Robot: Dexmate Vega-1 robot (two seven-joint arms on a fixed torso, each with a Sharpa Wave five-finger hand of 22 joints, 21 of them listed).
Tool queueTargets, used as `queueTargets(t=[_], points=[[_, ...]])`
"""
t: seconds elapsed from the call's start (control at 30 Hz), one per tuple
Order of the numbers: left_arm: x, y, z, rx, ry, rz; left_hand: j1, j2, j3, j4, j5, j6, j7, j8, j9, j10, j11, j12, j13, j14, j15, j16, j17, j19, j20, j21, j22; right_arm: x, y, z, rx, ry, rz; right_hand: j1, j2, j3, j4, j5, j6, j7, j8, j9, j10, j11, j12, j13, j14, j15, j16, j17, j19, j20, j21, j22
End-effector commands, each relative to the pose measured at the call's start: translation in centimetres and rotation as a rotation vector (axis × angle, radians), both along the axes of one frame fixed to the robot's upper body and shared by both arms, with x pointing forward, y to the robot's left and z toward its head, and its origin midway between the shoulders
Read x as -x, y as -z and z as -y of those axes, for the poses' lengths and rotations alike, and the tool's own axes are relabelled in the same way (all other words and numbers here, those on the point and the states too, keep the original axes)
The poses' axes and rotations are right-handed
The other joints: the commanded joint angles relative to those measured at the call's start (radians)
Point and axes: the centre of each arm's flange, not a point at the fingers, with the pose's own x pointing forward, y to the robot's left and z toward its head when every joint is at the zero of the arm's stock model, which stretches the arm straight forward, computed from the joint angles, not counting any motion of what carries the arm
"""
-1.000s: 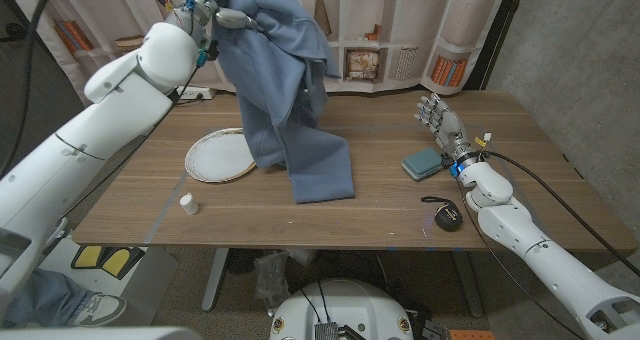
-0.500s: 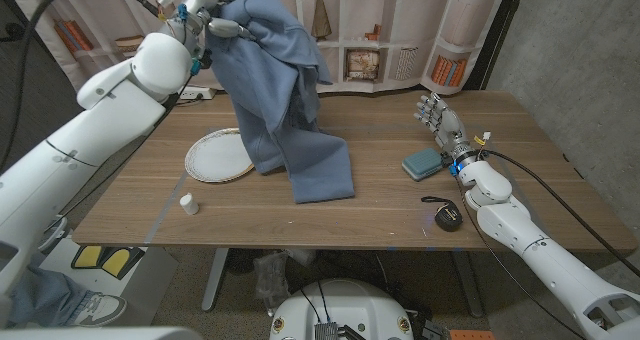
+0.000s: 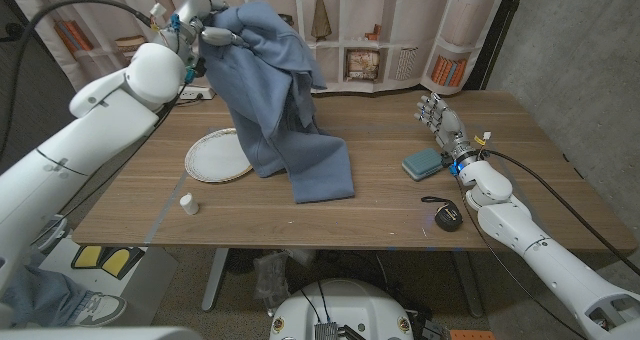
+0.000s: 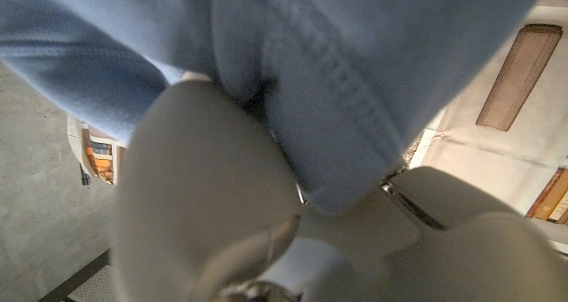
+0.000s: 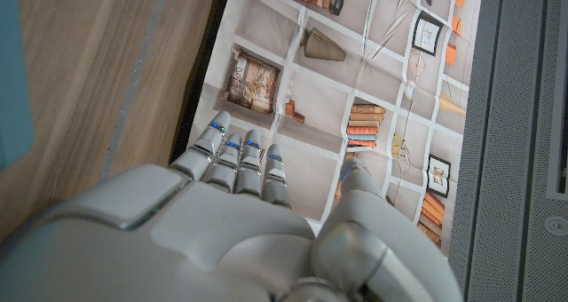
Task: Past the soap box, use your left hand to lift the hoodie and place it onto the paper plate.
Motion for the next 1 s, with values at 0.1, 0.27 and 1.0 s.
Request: queueTargets(t=[0.1, 0.27, 1.0], points=[[0.0, 2.2, -2.4, 0.067, -0.011, -0.024, 0.169, 0.182, 0.077, 0.068, 0.005, 0.113, 0.099, 0.006, 0.002, 0.008, 0.0, -0.004, 0.004, 0.074, -0.114, -0.005, 0.007, -0.005, -0.041, 0.012, -0.001, 0.0, -0.1, -0.5, 0.022, -0.001, -0.014, 0.0, 0.004, 0.004, -0.004, -0.003, 0.01, -0.003, 0.003, 0.002, 0.006, -0.003, 0.003, 0.004, 0.01, 0.002, -0.001, 0.002, 0.012, 0.001, -0.004, 0.002], [0.1, 3.2, -3.1, 0.087, -0.017, -0.031, 0.167, 0.181, 0.079, 0.068, 0.006, 0.116, 0.096, 0.007, 0.001, 0.01, 0.0, -0.007, 0.004, 0.077, -0.114, -0.005, 0.009, -0.007, -0.041, 0.016, -0.001, 0.0, 0.1, -0.6, 0.024, -0.003, -0.02, 0.0, 0.004, 0.004, -0.004, -0.003, 0.01, -0.003, 0.003, 0.002, 0.007, -0.009, 0.003, 0.004, 0.009, 0.001, -0.002, 0.002, 0.01, 0.001, -0.007, 0.002], [-1.7, 4.9, -5.2, 0.092, -0.138, -0.089, 0.161, 0.177, 0.09, 0.069, 0.006, 0.123, 0.096, 0.008, -0.005, 0.022, -0.003, -0.014, 0.012, 0.083, -0.115, -0.013, 0.02, -0.019, -0.04, 0.035, -0.003, 0.5, -0.4, -0.8, 0.032, 0.002, -0.02, -0.001, 0.005, 0.003, -0.004, -0.003, 0.009, -0.003, 0.002, 0.002, 0.011, -0.012, 0.005, 0.004, 0.007, -0.006, -0.003, 0.002, 0.011, -0.005, -0.014, 0.002]])
